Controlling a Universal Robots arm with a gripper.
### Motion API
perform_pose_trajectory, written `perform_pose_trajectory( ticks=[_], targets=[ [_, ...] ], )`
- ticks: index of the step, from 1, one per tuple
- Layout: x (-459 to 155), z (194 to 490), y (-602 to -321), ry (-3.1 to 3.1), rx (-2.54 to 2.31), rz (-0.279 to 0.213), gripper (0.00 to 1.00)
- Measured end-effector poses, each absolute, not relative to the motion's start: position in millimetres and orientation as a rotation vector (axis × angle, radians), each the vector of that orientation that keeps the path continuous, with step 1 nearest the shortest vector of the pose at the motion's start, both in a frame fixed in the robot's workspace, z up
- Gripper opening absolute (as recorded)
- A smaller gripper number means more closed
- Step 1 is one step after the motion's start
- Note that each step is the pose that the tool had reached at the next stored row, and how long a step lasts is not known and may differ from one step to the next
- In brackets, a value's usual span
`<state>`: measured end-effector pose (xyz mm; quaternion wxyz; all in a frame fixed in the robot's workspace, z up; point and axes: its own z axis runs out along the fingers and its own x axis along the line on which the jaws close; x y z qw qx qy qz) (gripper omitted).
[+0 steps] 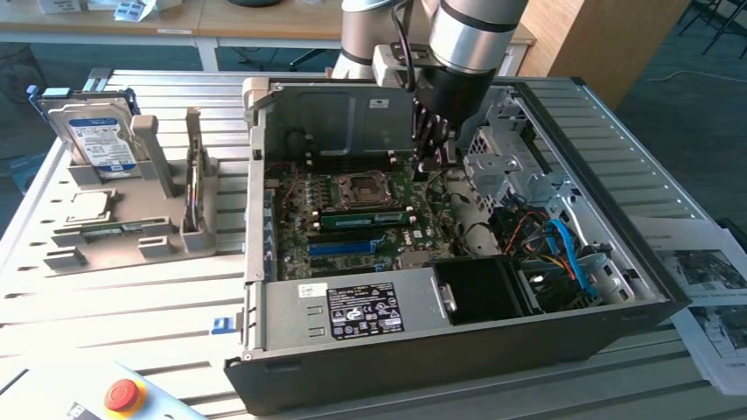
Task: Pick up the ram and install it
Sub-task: 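Press down the ram until it locks into place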
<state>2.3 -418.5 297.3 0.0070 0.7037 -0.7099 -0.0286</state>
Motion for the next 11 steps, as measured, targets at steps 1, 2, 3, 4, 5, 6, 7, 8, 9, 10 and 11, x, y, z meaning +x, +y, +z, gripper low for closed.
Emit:
perform_pose_trajectory(
  ticks=[1,2,3,4,5,6,7,8,9,10,11],
  targets=[
    [2,296,-419,-2.220,2.201,-0.089,0.10],
    [2,294,-418,-2.220,2.201,-0.089,0.10],
    [2,293,-418,-2.220,2.201,-0.089,0.10],
    [2,292,-418,-2.220,2.201,-0.090,0.10],
    [2,290,-418,-2.220,2.202,-0.089,0.10],
    [2,289,-418,-2.220,2.202,-0.089,0.10],
    [2,288,-418,-2.220,2.202,-0.089,0.10],
    [2,287,-418,-2.220,2.202,-0.090,0.10],
    [2,285,-418,-2.219,2.202,-0.090,0.10],
    [2,284,-418,-2.219,2.202,-0.090,0.10],
    [2,282,-418,-2.219,2.202,-0.089,0.10]
  ],
)
